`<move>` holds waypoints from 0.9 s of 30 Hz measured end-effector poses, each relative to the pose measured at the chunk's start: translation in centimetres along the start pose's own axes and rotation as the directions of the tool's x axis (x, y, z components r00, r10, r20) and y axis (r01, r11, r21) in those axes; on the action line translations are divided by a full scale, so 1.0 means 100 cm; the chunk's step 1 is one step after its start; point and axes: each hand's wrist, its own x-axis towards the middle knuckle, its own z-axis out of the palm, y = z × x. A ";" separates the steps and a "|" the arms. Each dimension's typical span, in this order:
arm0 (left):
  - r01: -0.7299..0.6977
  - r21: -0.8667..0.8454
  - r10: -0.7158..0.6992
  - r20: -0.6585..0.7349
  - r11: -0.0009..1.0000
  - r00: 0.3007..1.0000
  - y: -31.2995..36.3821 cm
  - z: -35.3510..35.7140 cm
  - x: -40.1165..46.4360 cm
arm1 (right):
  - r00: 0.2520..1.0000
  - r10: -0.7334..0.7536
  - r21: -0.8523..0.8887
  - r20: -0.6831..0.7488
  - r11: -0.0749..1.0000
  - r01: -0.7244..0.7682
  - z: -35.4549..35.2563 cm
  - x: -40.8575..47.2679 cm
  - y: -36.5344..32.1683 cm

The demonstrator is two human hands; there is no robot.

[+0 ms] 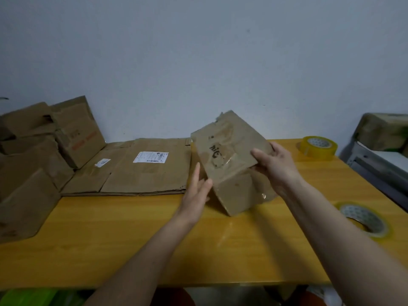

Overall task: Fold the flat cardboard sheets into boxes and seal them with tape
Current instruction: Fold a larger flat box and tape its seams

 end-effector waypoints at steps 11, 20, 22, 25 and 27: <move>0.152 -0.301 -0.237 -0.271 0.942 0.933 0.022 -0.013 0.025 | 0.932 -0.203 -0.916 0.302 0.208 0.342 -0.008 -0.026 0.030; 0.311 -0.603 -0.481 -0.139 0.734 0.866 0.022 -0.019 0.056 | 0.956 -0.248 -0.940 0.157 0.261 0.222 -0.030 -0.012 0.036; 0.350 -0.629 -0.526 -0.111 0.694 0.844 0.024 -0.015 0.067 | 0.959 -0.273 -0.948 0.069 0.282 0.148 -0.038 -0.010 0.038; 0.394 -0.688 -0.569 -0.033 0.609 0.822 0.024 -0.004 0.086 | 0.952 -0.297 -0.950 -0.078 0.312 0.019 -0.052 -0.002 0.037; 0.387 -0.727 -0.563 0.000 0.568 0.826 0.024 0.009 0.100 | 0.954 -0.258 -0.940 -0.154 0.336 -0.061 -0.062 0.009 0.036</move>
